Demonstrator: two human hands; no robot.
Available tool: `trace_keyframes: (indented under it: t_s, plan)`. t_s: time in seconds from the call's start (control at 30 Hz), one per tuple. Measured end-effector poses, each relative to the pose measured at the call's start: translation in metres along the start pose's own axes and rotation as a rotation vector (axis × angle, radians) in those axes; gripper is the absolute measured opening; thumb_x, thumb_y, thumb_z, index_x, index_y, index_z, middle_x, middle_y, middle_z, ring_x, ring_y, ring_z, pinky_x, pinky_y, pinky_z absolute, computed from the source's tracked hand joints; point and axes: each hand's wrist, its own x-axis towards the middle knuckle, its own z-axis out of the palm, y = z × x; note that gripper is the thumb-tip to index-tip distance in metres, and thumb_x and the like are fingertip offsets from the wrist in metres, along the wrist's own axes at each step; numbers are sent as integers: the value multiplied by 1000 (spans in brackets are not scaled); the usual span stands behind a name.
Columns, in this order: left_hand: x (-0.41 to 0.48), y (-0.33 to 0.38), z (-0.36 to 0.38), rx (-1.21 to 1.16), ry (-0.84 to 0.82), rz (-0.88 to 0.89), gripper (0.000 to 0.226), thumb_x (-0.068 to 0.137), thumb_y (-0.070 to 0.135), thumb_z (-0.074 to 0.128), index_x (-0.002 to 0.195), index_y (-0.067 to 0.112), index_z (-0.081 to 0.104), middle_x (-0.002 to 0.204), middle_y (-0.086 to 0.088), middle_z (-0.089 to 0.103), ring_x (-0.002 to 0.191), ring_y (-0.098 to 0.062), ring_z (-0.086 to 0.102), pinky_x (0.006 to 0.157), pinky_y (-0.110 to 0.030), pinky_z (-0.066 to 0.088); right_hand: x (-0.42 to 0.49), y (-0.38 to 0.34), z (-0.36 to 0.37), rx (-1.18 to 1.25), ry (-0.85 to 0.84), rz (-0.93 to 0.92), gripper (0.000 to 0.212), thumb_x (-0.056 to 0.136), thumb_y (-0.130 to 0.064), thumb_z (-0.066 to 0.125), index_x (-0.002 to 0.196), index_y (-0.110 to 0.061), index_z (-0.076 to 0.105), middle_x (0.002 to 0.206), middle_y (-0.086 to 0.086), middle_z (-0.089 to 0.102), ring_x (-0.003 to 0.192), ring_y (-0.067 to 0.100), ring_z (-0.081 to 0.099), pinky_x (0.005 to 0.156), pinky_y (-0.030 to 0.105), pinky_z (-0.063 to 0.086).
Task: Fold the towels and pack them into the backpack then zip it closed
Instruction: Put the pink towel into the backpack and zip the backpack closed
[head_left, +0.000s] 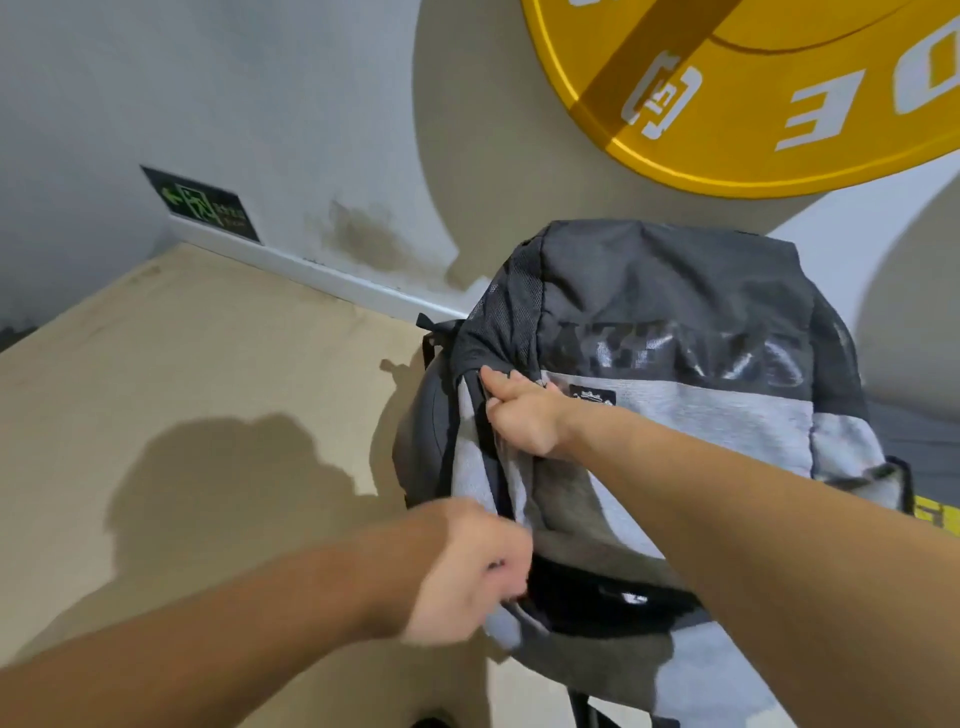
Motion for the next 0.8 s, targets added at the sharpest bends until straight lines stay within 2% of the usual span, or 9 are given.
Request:
trace_keyframes:
  t_s: [0.07,0.17,0.23,0.3,0.43,0.57,0.67,0.73,0.8]
  plan:
    - [-14,16,3,-230,-2,-23,20,98,22,56,79,30,60,63,21,60,58,1,55,57,-16,42,-6,2,-6,131,17,11,56,105,-24,33,160,-29,26,166,7,26,155,23,17,126,35,9]
    - [-16,20,-8,-508,153,-236,21,98,28,60,78,25,64,73,0,72,59,-17,67,64,-36,58,-34,0,-12,279,170,-93,31,98,-18,50,120,-23,71,117,2,72,109,21,65,100,30,50]
    - [-13,21,-15,-662,256,-323,24,97,28,64,74,20,66,67,-7,71,55,-22,68,60,-34,56,-61,0,-12,249,295,-214,24,88,-7,56,95,-21,74,100,-1,73,91,15,66,87,28,53]
    - [-12,24,-16,-770,316,-401,30,97,26,66,69,14,65,57,-5,68,45,-13,59,53,-26,47,-97,3,-7,208,339,-330,26,77,-2,59,88,-21,73,94,-4,66,86,10,61,79,17,47]
    - [-17,37,-8,-954,325,-458,40,99,35,63,66,13,65,54,-9,60,46,-15,48,54,-29,41,-142,13,17,165,295,-426,10,75,-20,76,83,-21,71,84,-7,60,84,8,57,75,15,44]
    - [-19,45,0,-913,418,-435,38,102,35,57,70,22,71,58,-4,59,52,-14,51,62,-29,47,-137,22,44,227,421,-401,23,80,-37,79,74,-19,66,76,-7,58,73,10,55,69,29,48]
    - [-23,37,1,-879,552,-346,24,104,12,52,101,25,71,81,3,69,57,-9,61,65,-26,53,-138,24,49,275,510,-399,30,82,-33,81,65,-15,63,67,-8,56,66,9,52,62,19,41]
    - [-28,30,5,-565,462,-168,32,95,1,57,107,30,67,88,19,64,66,1,61,66,-9,44,-143,22,47,302,516,-372,31,83,-35,81,65,-15,65,64,-7,56,64,11,51,60,20,39]
    - [-28,24,9,-266,375,-10,28,88,5,68,103,28,67,92,27,54,73,8,55,65,-2,36,-149,21,43,361,510,-319,30,83,-36,82,67,-15,66,61,-4,57,59,13,49,57,25,39]
